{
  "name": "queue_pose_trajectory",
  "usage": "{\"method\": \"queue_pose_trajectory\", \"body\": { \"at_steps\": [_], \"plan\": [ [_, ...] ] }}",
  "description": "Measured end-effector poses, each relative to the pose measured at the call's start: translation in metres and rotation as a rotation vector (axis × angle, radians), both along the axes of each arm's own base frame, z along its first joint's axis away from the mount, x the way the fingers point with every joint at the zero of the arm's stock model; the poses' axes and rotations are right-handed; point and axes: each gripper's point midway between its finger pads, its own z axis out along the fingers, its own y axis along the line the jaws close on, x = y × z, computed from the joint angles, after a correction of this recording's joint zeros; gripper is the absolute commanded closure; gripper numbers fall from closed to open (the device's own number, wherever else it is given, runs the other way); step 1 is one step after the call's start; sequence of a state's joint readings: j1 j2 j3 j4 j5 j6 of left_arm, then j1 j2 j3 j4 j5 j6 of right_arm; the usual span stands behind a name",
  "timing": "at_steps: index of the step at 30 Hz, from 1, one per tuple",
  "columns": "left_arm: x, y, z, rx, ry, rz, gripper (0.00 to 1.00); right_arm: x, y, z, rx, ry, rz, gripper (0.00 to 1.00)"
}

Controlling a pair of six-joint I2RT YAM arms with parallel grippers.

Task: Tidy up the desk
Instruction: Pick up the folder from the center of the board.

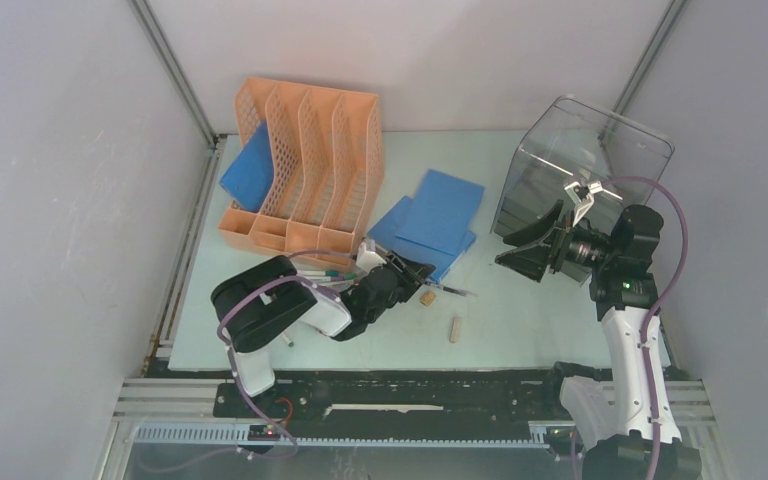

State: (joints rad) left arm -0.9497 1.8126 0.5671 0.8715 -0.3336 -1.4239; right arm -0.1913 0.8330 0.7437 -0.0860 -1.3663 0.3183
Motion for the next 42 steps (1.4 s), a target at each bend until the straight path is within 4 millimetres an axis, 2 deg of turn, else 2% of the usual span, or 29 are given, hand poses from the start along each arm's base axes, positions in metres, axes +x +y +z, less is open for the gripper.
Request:
{"method": "queue_pose_trajectory", "body": {
  "at_steps": [5,12,19,28,34,42],
  "plan": [
    [0.002,0.001,0.001,-0.016,0.009,0.016,0.45,0.0,0.0,0.0,0.0,0.0,0.0,0.03],
    [0.006,0.005,-0.01,0.015,0.052,0.06,0.45,0.0,0.0,0.0,0.0,0.0,0.0,0.03],
    [0.014,0.004,-0.013,0.023,0.064,0.086,0.52,0.0,0.0,0.0,0.0,0.0,0.0,0.03],
    [0.021,0.006,-0.028,0.047,0.085,0.097,0.6,0.0,0.0,0.0,0.0,0.0,0.0,0.03],
    [0.021,0.002,-0.029,0.016,0.089,0.095,0.73,0.0,0.0,0.0,0.0,0.0,0.0,0.03],
    [0.023,-0.004,-0.028,-0.036,0.09,0.09,0.73,0.0,0.0,0.0,0.0,-0.001,0.0,0.03]
  ]
}}
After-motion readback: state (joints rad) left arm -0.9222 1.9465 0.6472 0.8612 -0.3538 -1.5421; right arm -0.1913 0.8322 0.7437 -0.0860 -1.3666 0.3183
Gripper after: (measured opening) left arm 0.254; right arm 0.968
